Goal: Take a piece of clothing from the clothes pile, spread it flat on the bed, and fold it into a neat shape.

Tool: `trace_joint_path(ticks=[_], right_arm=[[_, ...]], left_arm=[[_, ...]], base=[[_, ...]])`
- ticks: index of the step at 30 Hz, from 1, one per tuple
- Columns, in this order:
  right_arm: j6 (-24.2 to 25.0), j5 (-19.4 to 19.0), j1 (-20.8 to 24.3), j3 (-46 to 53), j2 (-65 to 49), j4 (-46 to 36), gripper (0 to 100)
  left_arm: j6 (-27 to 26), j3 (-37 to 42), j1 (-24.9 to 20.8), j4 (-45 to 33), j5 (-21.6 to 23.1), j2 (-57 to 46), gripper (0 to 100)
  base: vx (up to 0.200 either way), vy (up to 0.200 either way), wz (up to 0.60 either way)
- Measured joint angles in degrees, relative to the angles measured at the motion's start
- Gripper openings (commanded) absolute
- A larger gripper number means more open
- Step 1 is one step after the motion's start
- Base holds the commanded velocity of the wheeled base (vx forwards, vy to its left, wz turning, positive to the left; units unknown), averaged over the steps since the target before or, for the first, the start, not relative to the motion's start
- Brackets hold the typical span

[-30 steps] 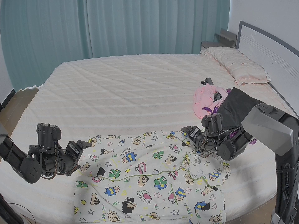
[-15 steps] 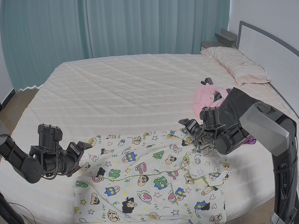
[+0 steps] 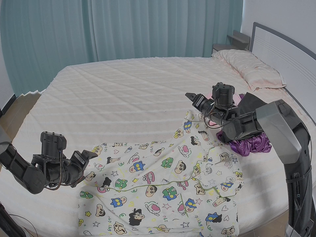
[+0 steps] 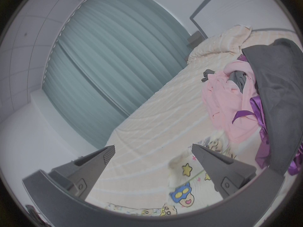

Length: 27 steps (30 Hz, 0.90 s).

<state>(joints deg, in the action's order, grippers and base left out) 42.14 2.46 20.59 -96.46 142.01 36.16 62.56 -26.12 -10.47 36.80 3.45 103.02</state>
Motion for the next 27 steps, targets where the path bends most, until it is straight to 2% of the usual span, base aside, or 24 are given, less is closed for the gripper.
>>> trace_joint_path(ticks=[4, 10, 27], right_arm=[[-3.5, 0.6, 0.0, -2.7, 3.2, -2.5, 100], [-4.3, 3.2, -0.3, -3.2, 5.7, -3.4, 100], [-4.8, 1.4, -2.9, 10.4, -0.1, -3.7, 100]], left_arm=[[0.0, 0.0, 0.0, 0.0, 0.0, 0.2, 100], [0.0, 0.0, 0.0, 0.0, 0.0, 0.5, 100], [-0.4, -1.2, 1.4, 2.0, 0.2, 0.7, 100]], base=[[0.000, 0.000, 0.00], [0.000, 0.000, 0.00], [0.000, 0.000, 0.00]])
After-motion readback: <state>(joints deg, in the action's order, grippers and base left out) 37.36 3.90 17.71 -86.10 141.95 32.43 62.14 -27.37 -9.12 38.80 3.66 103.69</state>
